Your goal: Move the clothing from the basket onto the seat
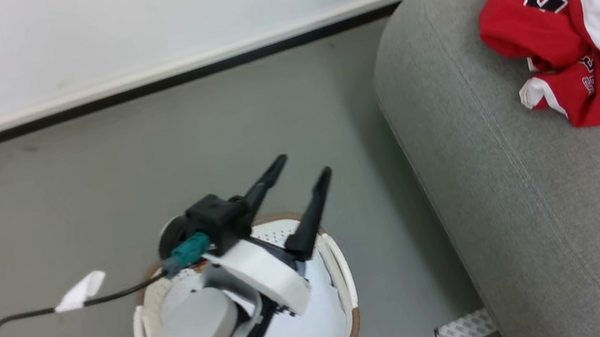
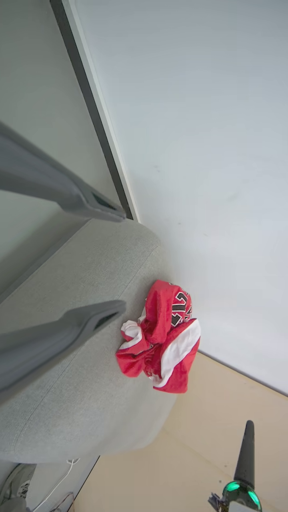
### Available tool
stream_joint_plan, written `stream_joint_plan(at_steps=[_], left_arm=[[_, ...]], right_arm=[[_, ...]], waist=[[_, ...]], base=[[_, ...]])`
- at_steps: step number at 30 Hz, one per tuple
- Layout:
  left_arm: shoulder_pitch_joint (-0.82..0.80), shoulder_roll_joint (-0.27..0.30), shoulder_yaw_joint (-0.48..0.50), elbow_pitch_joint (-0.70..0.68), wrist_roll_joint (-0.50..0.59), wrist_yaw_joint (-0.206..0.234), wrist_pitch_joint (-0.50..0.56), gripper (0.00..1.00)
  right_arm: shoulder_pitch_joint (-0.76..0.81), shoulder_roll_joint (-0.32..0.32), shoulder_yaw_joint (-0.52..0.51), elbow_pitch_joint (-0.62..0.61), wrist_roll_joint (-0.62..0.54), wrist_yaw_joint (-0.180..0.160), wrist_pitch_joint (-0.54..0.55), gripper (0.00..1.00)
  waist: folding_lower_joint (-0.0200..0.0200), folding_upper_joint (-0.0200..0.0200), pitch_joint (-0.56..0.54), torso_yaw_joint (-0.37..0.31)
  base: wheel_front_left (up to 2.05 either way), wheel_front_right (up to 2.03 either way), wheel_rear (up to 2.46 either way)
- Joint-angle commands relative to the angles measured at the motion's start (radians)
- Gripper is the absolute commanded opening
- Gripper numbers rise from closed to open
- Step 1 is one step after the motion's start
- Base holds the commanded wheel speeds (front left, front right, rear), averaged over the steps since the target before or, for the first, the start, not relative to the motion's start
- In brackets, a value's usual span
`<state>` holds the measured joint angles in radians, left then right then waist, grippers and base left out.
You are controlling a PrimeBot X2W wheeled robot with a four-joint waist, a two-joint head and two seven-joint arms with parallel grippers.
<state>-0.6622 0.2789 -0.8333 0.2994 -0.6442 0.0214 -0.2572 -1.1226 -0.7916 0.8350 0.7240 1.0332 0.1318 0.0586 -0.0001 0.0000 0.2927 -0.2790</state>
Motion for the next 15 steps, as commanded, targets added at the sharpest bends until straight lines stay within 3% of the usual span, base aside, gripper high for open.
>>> stream_joint_plan(at_steps=[1,15], left_arm=[[0.020,0.014,0.024,-0.005,-0.007,0.008,-0.006,1.00],[0.172,0.066,0.306,-0.089,0.026,0.070,-0.007,1.00]], right_arm=[[0.011,-0.010,-0.004,-0.023,-0.006,-0.002,-0.036,1.00],[0.199,0.000,-0.070,-0.273,-0.052,-0.002,-0.260,1.00]], waist=[[0.0001,0.0000,-0.045,0.026],[0.0001,0.0000,-0.159,0.129]], base=[[0.00,0.00,0.00],[0.00,0.00,0.00]])
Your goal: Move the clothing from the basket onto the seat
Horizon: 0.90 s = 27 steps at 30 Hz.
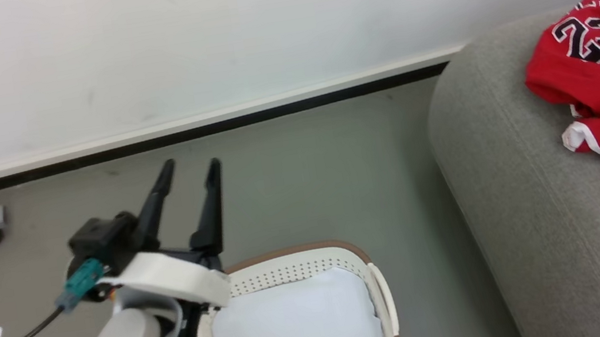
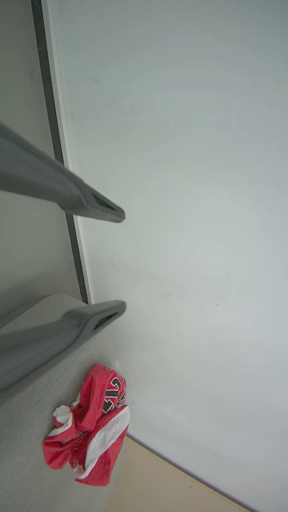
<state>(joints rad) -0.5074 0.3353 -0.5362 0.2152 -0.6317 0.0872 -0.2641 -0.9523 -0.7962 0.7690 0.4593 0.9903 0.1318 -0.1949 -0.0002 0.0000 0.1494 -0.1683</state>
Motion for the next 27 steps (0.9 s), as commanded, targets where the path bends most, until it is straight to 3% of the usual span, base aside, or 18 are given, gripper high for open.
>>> stream_joint_plan(at_steps=[1,7,11,16,21,27], left_arm=[[0.032,0.010,0.030,-0.008,0.016,0.007,0.000,1.00],[0.136,-0.008,0.118,-0.028,0.029,-0.001,0.000,1.00],[0.211,-0.028,0.201,-0.062,0.076,0.013,0.000,1.00],[0.317,-0.076,0.297,-0.108,0.141,-0.015,0.000,1.00],[0.407,-0.142,0.376,-0.123,0.213,-0.067,0.000,1.00],[0.480,-0.215,0.459,-0.104,0.299,-0.136,0.000,1.00]], right_arm=[[0.054,0.010,-0.018,-0.024,-0.017,-0.002,-0.018,1.00],[0.237,0.046,-0.134,-0.101,-0.077,-0.002,-0.058,1.00],[0.393,0.118,-0.245,-0.160,-0.139,-0.002,-0.069,1.00],[0.586,0.266,-0.398,-0.243,-0.257,-0.002,-0.070,1.00],[0.753,0.434,-0.540,-0.347,-0.467,-0.002,-0.070,1.00],[0.890,0.567,-0.607,-0.384,-0.564,-0.002,-0.070,1.00]], waist=[[0.0002,0.0000,-0.020,0.025],[0.0002,0.0000,-0.050,0.058],[0.0002,0.0000,-0.062,0.071],[0.0002,0.0000,-0.066,0.079],[0.0002,0.0000,-0.083,0.085],[0.0002,0.0000,-0.121,0.080]], base=[[0.00,0.00,0.00],[0.00,0.00,0.00],[0.00,0.00,0.00],[0.00,0.00,0.00],[0.00,0.00,0.00],[0.00,0.00,0.00]])
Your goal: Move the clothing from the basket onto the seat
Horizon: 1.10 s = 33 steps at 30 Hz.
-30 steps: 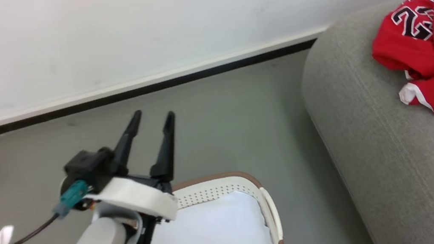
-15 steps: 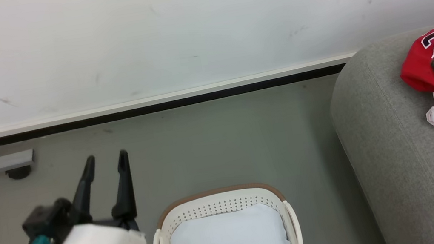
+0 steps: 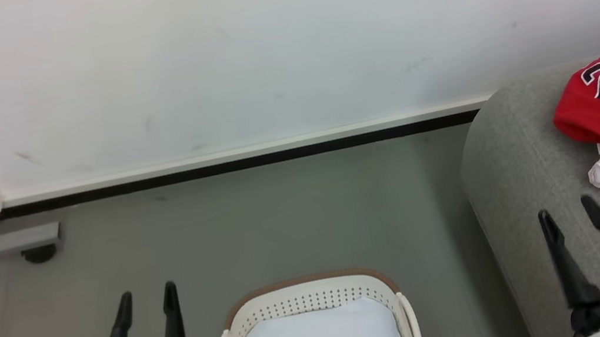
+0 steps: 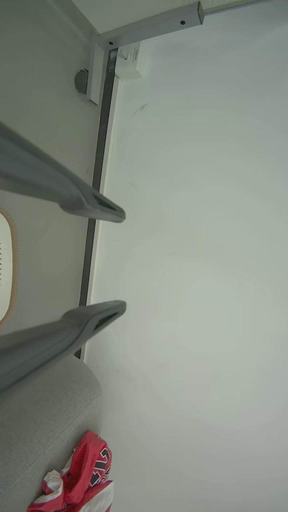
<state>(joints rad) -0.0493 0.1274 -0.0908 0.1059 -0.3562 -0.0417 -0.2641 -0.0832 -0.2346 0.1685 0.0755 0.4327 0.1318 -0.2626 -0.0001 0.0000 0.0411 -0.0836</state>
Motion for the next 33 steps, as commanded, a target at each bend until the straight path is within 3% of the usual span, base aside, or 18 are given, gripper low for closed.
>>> stream_joint_plan(at_steps=[1,12,33], left_arm=[[0.029,-0.016,0.027,0.008,0.031,-0.015,0.000,1.00],[0.056,-0.065,0.087,0.044,0.104,-0.069,0.000,1.00],[0.037,-0.076,0.104,0.074,0.110,-0.089,0.000,1.00]], right_arm=[[0.033,0.015,-0.009,0.006,-0.016,-0.002,-0.003,1.00],[0.075,0.063,-0.023,0.036,-0.047,-0.002,-0.003,1.00],[0.048,0.080,-0.019,0.056,-0.040,-0.002,-0.003,1.00]], waist=[[0.0001,0.0000,-0.017,-0.007],[0.0001,0.0000,-0.022,-0.010],[0.0001,0.0000,-0.022,-0.008]], base=[[0.00,0.00,0.00],[0.00,0.00,0.00],[0.00,0.00,0.00]])
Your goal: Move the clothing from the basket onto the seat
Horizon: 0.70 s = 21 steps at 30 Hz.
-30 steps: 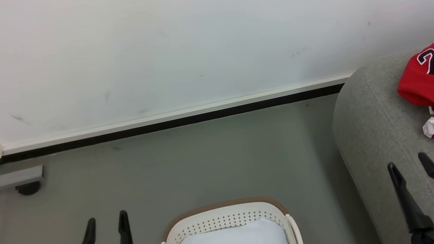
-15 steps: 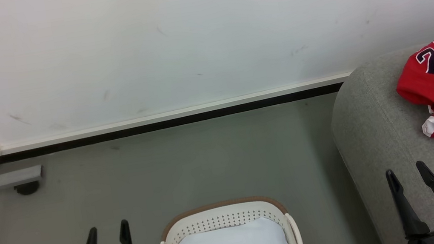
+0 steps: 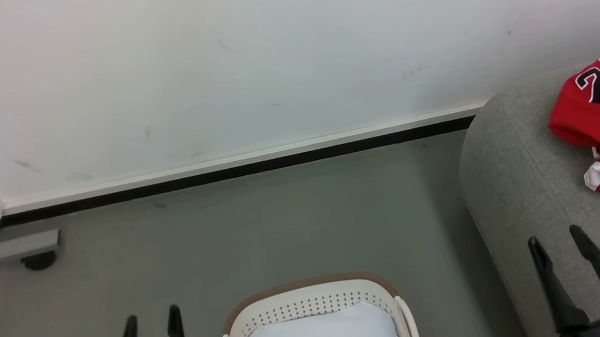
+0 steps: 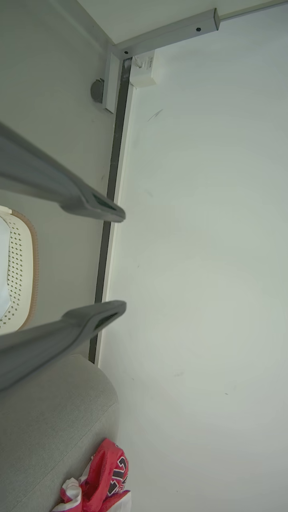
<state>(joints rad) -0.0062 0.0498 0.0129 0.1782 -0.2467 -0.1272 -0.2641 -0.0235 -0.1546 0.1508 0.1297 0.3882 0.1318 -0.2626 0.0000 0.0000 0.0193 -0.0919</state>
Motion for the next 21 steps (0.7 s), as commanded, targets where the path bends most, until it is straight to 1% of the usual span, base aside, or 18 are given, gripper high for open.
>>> stream_joint_plan(at_steps=[1,5,21], left_arm=[[0.000,0.000,-0.001,0.001,-0.002,0.000,0.000,0.00],[0.015,-0.005,-0.005,0.033,-0.008,0.000,0.002,0.00],[-0.012,-0.004,0.018,0.040,-0.294,0.000,0.082,0.00]], right_arm=[[-0.001,0.000,0.000,0.000,0.000,0.000,0.000,0.00],[0.017,0.006,0.007,0.028,0.004,0.000,0.003,0.00],[-0.006,0.015,-0.036,0.044,0.275,0.000,0.069,0.00]], waist=[[0.0000,0.0000,0.000,0.000],[0.0000,0.0000,0.000,0.000],[0.0000,0.0000,-0.002,0.012]], base=[[0.00,0.00,0.00],[0.00,0.00,0.00],[0.00,0.00,0.00]])
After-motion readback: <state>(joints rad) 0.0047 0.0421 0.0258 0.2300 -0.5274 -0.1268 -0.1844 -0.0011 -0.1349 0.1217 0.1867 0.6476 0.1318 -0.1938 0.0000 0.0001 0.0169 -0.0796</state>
